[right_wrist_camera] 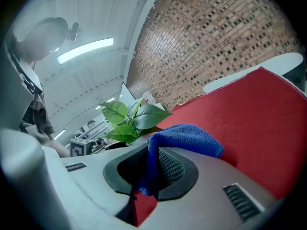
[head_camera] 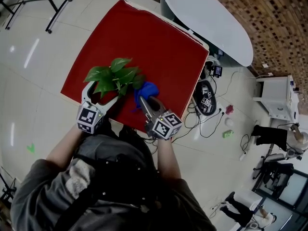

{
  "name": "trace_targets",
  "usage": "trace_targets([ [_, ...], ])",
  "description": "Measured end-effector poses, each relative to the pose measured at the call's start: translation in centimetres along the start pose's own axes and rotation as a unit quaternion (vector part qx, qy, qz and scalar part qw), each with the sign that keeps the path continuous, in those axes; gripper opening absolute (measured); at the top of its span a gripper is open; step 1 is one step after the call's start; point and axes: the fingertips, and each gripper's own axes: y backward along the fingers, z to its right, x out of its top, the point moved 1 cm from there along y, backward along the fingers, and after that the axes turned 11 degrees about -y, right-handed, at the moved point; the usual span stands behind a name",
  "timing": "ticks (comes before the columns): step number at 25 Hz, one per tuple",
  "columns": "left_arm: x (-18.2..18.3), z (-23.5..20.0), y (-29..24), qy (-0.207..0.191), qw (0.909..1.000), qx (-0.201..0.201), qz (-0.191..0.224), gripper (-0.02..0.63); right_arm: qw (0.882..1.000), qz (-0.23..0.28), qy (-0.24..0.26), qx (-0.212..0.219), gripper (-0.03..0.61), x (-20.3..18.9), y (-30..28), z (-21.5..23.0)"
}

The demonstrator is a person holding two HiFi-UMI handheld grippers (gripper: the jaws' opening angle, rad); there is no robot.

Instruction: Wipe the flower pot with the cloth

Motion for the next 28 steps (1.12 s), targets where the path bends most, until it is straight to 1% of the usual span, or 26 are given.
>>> trace_targets([
  [2, 0.2, 1.3, 0.1, 0.016, 0.9999, 0.005, 0.001, 0.486, 1.000, -0.004, 0.010, 0.004, 0.052, 0.4, 0.3, -0.1],
  [3, 0.3, 1.5, 0.0, 0.019, 0.9996, 0.019, 0.000, 0.489, 1.000, -0.007, 0.012, 0.007, 0.052, 0.5, 0.5, -0.1],
  [5, 0.4, 1.1, -0.3, 0.029, 0.9974, 0.066, -0.007, 0.492, 1.000, -0.012, 0.013, 0.013, 0.052, 0.8, 0.8, 0.0],
  [7, 0.8, 0.6, -0.8, 0.038, 0.9924, 0.117, -0.009, 0.492, 1.000, -0.018, 0.015, 0.018, 0.052, 1.1, 1.4, 0.2],
  [9, 1.3, 0.6, -1.5, 0.042, 0.9869, 0.156, -0.004, 0.492, 0.999, -0.022, 0.017, 0.021, 0.052, 1.2, 2.1, 0.7],
  [12, 1.8, 0.5, -2.6, 0.056, 0.9778, 0.201, -0.008, 0.492, 0.999, -0.030, 0.019, 0.026, 0.052, 1.0, 2.8, 1.5],
  [15, 1.8, 0.0, -3.0, 0.049, 0.9718, 0.230, -0.010, 0.491, 0.999, -0.035, 0.019, 0.031, 0.052, 1.1, 3.0, 1.8],
  [18, 1.7, -0.2, -2.7, 0.031, 0.9718, 0.233, -0.014, 0.482, 0.999, -0.037, 0.019, 0.034, 0.052, 1.3, 3.1, 2.1],
  [21, 1.3, -0.3, -2.2, 0.013, 0.9767, 0.214, -0.017, 0.474, 0.998, -0.039, 0.019, 0.036, 0.052, 1.0, 2.8, 2.2],
  [25, 1.1, -0.4, -1.9, -0.014, 0.9869, 0.160, -0.018, 0.472, 0.998, -0.044, 0.027, 0.038, 0.052, 0.9, 1.9, 1.6],
  [28, 1.4, -0.4, -1.8, -0.041, 0.9940, 0.101, -0.010, 0.472, 0.998, -0.041, 0.028, 0.037, 0.052, 1.6, 1.0, 1.2],
])
